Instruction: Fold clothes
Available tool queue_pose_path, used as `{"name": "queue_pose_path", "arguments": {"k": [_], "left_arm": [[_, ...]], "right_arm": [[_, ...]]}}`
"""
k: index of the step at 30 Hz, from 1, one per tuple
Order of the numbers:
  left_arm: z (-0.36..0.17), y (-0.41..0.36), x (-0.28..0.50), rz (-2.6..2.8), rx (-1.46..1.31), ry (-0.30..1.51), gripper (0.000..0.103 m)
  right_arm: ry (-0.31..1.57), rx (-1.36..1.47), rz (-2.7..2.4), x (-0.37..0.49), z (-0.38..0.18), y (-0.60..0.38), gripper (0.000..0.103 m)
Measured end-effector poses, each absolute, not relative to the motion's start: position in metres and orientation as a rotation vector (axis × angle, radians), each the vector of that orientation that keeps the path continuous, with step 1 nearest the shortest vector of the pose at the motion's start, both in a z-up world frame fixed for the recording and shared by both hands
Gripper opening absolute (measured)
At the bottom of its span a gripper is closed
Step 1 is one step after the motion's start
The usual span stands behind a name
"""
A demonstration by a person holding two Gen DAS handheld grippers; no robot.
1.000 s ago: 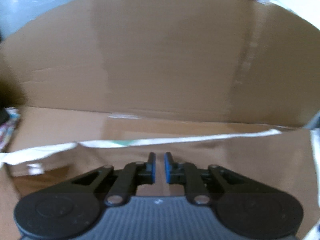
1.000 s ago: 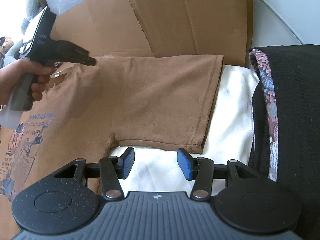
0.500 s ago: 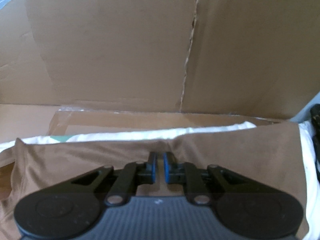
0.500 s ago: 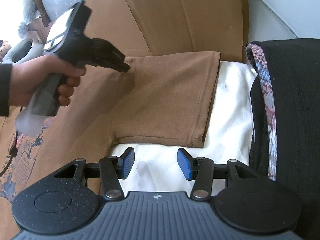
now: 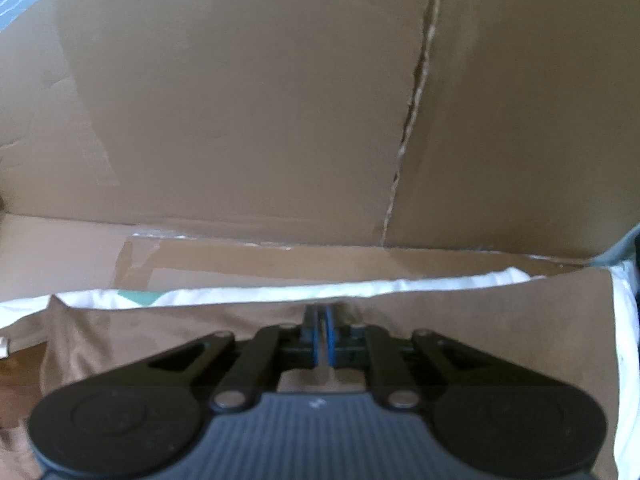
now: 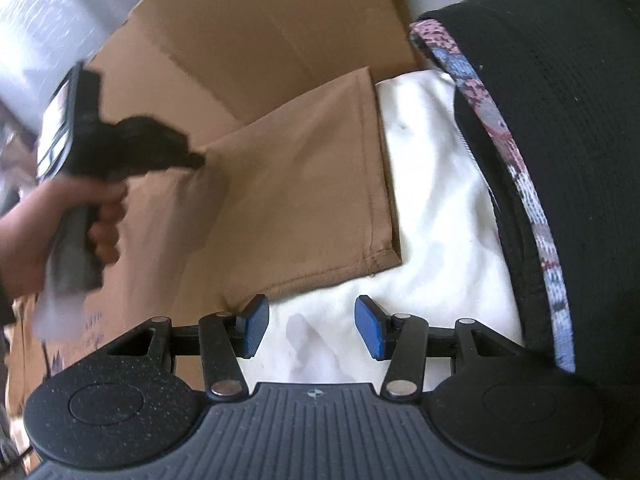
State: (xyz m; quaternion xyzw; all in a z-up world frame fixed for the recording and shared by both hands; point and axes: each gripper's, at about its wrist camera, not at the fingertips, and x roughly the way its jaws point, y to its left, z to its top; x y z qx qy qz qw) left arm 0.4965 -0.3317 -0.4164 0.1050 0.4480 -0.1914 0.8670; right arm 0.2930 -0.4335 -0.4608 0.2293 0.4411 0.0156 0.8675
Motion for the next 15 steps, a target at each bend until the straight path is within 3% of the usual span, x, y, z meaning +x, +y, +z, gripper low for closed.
{"name": "queue_pose_path", "arguments": {"k": [15], "left_arm": [[-0.381,-0.297,0.449,-0.512,0.241,0.954,0.015]], "right_arm": [[0.864,0.647,-0.161,0.294,-0.469,-0.446,0.051]]}}
